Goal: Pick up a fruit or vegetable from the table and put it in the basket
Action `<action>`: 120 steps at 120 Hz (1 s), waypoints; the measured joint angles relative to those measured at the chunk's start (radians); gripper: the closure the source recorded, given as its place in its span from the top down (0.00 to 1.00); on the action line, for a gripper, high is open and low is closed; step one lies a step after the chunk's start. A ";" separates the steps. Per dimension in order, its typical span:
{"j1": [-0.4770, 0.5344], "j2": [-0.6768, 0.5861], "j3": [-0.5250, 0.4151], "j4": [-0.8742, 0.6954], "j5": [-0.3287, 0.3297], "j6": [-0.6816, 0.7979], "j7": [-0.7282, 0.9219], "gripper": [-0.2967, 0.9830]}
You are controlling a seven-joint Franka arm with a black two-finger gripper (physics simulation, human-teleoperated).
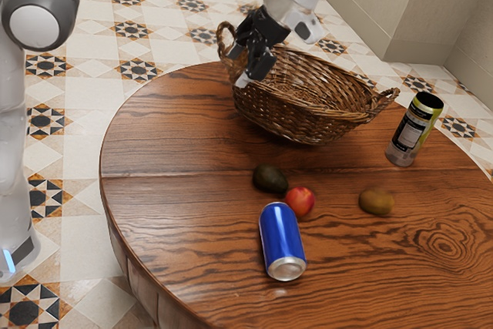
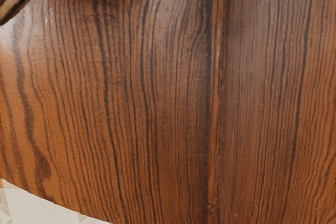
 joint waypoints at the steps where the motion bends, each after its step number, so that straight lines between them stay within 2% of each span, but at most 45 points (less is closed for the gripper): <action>1: -0.003 0.001 0.000 -0.002 0.002 0.018 0.000 0.77; 12: -0.028 0.005 -0.004 -0.008 0.017 0.169 0.001 0.77; 26: -0.028 0.003 -0.013 -0.006 0.038 0.286 0.039 0.77; 36: -0.060 0.002 -0.029 -0.004 0.100 0.337 0.093 0.77; 46: -0.126 0.004 -0.039 0.016 0.132 0.371 0.149 0.77; 58: -0.159 0.004 -0.064 0.026 0.146 0.398 0.211 0.77; 64: -0.160 0.005 -0.068 0.023 0.122 0.407 0.239 0.77; 68: -0.126 0.015 -0.096 0.016 0.098 0.412 0.258 0.77; 80: 0.132 0.055 -0.325 -0.007 0.051 0.422 0.317 0.77; 88: 0.193 0.065 -0.408 -0.023 0.037 0.427 0.351 0.77; 94: 0.197 0.071 -0.434 -0.042 0.027 0.430 0.373 0.77; 104: 0.246 0.082 -0.440 -0.095 -0.025 0.433 0.403 0.77; 120: 0.282 0.106 -0.437 -0.156 -0.035 0.466 0.439 0.77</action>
